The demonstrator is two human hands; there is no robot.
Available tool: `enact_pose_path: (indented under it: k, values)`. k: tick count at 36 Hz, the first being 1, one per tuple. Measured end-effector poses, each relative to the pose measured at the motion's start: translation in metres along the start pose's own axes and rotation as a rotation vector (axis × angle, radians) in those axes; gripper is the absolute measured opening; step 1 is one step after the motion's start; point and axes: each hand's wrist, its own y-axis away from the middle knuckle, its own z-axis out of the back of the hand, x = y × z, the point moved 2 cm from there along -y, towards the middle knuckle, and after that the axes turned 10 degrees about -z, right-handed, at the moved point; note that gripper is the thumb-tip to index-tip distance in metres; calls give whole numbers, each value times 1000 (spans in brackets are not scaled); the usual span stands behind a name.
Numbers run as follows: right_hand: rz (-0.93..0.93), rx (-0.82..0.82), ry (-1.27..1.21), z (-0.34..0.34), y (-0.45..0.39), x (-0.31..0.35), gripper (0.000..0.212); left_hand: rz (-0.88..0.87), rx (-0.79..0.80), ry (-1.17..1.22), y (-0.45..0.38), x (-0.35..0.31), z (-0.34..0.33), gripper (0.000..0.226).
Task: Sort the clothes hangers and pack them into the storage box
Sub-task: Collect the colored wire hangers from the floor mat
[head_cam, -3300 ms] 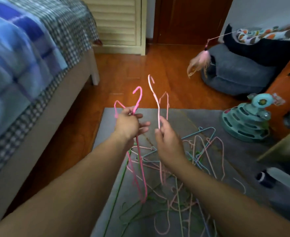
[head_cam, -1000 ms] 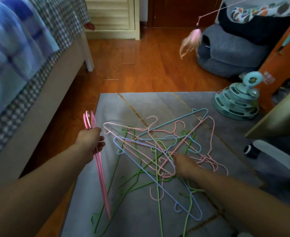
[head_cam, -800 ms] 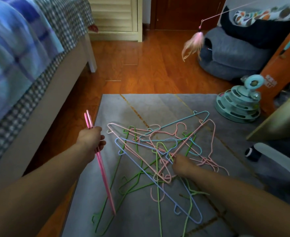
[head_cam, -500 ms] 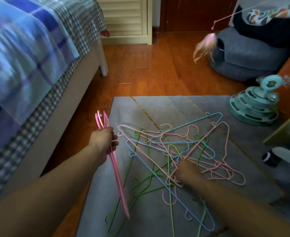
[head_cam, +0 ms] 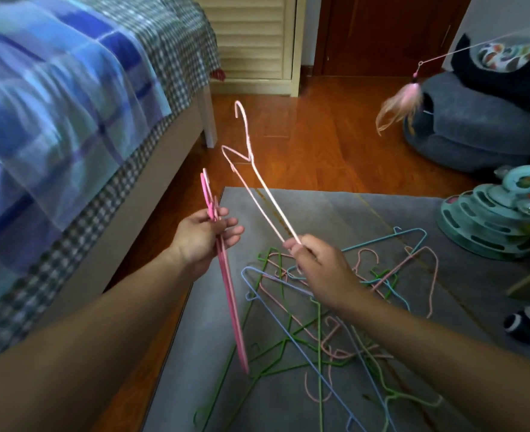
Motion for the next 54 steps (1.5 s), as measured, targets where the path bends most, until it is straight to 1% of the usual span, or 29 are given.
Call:
enact_pose_path:
  k: [3,5,7,9,11,13,14,15,18,19,21,23,26,28,31,34,38,40,43,46,49,52,54]
  values:
    - [74,8,9,-12,3,1,39,-37,12,54,0,-9,-10,38]
    - [110,56,28,-24,5,-3,38,-40,1,57,1,-9,-15,43]
    - [140,107,69,-33,9,-9,40,-12,-19,61,0,-4,-20,44]
    - [153,164,77,-40,16,-12,44,18,-49,72,1,0,-26,39]
    - [162,227,83,-45,22,-15,39,47,-61,93,4,0,-34,41]
    - [169,254,120,-49,28,-20,36,66,-79,160,4,0,-40,51]
    - [168,257,134,-49,30,-22,37,69,-91,188,3,0,-40,52]
    - [170,261,147,-48,32,-23,37,72,-96,198,3,0,-40,48]
    - [250,298,193,-45,44,-25,39,82,-66,161,4,2,-34,23]
    - [268,304,196,-43,46,-27,41,84,-65,136,5,3,-31,19]
    - [214,272,200,-37,46,-39,43,97,-93,83,6,6,-24,17]
    - [79,215,290,-32,37,-64,40,117,-115,54,6,7,-17,15]
    - [-183,181,540,-18,20,-108,14,170,-89,64,9,6,-14,12]
    - [-338,184,680,-5,14,-133,5,194,-56,63,13,4,-15,9]
    - [-462,218,829,12,15,-161,19,200,41,63,19,3,-16,8]
    - [-507,259,826,17,19,-176,28,228,132,105,23,1,-16,12]
    - [-535,276,849,14,24,-176,27,256,204,117,26,0,-17,28]
    - [-541,265,846,10,27,-175,31,266,250,125,29,-1,-17,32]
    - [-542,244,819,5,31,-172,41,232,328,120,33,-4,-19,33]
    - [-543,231,841,3,35,-172,42,180,343,111,33,-6,-22,32]
    - [-532,244,881,1,39,-169,46,174,355,105,32,-8,-23,33]
    - [-542,251,878,-1,38,-171,42,196,380,107,34,-8,-21,33]
    - [-573,266,797,-2,37,-173,28,220,392,112,35,-7,-21,30]
